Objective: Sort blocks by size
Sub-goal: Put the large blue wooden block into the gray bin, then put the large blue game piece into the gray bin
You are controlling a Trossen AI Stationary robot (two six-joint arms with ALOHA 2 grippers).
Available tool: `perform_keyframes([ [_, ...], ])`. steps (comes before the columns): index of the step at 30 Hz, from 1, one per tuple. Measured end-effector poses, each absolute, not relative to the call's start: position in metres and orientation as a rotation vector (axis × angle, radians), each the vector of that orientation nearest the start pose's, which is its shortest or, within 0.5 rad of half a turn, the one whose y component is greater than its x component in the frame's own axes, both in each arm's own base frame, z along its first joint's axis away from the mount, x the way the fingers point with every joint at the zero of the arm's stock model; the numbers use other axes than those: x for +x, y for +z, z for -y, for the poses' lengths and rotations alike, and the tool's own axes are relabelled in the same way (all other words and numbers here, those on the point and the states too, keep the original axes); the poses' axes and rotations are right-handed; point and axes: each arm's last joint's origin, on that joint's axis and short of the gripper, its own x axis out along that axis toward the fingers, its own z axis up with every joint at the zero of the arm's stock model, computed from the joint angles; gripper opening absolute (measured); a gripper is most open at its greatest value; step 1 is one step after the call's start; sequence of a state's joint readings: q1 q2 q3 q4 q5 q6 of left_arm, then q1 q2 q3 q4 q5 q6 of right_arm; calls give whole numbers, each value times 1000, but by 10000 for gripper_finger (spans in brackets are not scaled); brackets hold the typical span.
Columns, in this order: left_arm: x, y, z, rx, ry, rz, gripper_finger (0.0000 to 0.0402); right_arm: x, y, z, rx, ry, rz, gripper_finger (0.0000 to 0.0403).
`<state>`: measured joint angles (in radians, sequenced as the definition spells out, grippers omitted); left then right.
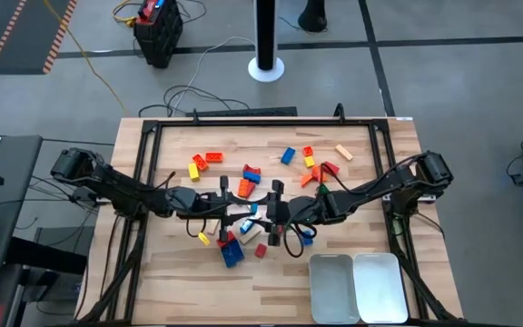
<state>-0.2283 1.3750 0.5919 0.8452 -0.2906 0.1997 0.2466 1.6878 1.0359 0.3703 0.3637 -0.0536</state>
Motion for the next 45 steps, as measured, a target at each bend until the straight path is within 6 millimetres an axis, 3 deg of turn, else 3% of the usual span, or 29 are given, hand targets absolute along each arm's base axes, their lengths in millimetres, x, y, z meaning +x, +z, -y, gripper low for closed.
perform_keyframes([
  [4,275,238,55,174,67,53,98,365,240,-81,-139,-107,-260,217],
  [10,275,237,55,131,63,50,101,364,237,-81,-145,-109,-284,128],
  [16,274,238,58,159,72,54,148,356,235,-79,-173,-112,-387,129],
  [21,272,237,55,163,127,-4,205,325,254,-84,-97,-162,-500,129],
  [25,268,236,53,159,145,-58,234,288,264,-102,-28,-124,-636,129],
  [30,264,237,52,182,142,-93,236,235,273,-129,172,-121,-786,129],
  [33,263,237,52,184,141,-98,231,215,271,-150,272,-110,-836,129],
  [41,264,234,46,173,159,-145,224,201,234,-198,350,-142,-963,132],
  [45,271,239,44,165,167,-318,224,202,217,-205,369,-199,-1024,218],
])
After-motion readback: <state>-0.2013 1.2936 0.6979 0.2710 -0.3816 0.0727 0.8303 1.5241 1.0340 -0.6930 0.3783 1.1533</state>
